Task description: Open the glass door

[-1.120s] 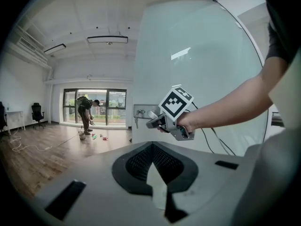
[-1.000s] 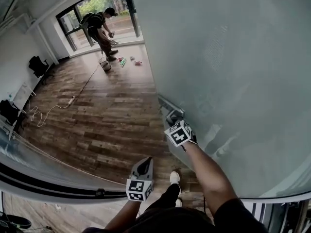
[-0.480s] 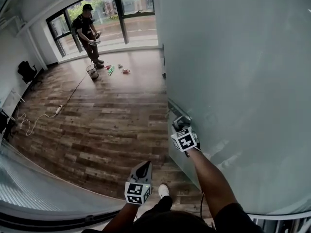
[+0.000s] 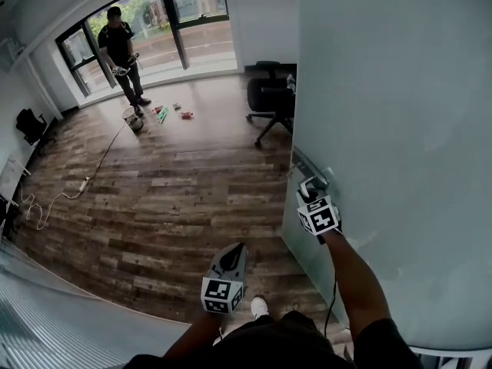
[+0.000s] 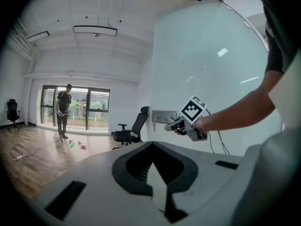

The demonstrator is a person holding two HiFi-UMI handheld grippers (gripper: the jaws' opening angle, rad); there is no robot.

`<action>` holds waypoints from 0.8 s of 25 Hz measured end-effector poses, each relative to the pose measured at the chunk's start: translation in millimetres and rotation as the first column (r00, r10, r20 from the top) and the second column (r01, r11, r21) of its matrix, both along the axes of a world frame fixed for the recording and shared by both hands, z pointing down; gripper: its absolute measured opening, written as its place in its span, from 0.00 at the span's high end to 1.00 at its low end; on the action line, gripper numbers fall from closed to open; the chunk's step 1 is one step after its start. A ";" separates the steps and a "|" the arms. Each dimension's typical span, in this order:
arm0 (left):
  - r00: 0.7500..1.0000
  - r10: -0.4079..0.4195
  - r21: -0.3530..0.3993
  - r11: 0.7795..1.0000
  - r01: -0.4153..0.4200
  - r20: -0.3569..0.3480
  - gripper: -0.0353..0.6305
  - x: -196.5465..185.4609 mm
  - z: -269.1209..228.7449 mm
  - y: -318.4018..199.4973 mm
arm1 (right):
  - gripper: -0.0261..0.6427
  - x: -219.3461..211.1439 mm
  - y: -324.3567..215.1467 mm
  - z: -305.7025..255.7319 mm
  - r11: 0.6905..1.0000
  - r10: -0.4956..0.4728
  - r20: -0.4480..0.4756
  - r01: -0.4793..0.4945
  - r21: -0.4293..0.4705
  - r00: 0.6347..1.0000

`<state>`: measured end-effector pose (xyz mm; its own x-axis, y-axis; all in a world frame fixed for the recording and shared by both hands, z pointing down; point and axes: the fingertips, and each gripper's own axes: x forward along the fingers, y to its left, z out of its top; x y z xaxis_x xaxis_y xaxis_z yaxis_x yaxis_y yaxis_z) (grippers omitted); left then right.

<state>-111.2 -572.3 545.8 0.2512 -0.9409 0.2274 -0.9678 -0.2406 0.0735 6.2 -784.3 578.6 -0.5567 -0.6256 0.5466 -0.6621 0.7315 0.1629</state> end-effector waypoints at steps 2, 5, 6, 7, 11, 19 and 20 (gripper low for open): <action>1.000 -0.007 -0.001 1.000 0.007 -0.008 0.95 0.7 0.9 -18.3 | 0.94 12.6 -18.6 0.6 1.000 0.025 0.005 -0.025 -0.008 1.000; 1.000 -0.003 -0.007 1.000 0.003 -0.004 0.95 8.9 -3.3 -41.1 | 0.94 34.2 -43.0 -1.3 0.998 0.054 0.025 -0.053 -0.032 0.998; 1.000 -0.001 -0.009 1.000 0.001 0.000 0.95 12.7 -4.1 -47.8 | 0.94 42.1 -50.2 -2.1 0.997 0.064 0.032 -0.063 -0.040 0.997; 1.000 -0.002 -0.011 1.000 0.002 0.002 0.95 16.4 -4.1 -53.2 | 0.94 50.0 -56.4 -1.6 0.996 0.074 0.037 -0.072 -0.046 0.997; 1.000 -0.025 -0.021 0.999 0.025 -0.005 0.95 26.6 0.6 -68.8 | 0.94 79.7 -76.8 4.2 0.993 0.109 0.017 -0.109 -0.049 0.994; 0.999 -0.049 -0.042 0.998 0.048 -0.020 0.95 36.3 6.6 -95.1 | 0.94 122.3 -117.4 1.9 0.985 0.166 0.024 -0.164 -0.054 0.986; 0.998 -0.052 -0.044 0.998 0.051 -0.022 0.95 36.4 6.3 -96.6 | 0.94 126.7 -120.4 0.5 0.984 0.172 0.028 -0.170 -0.061 0.985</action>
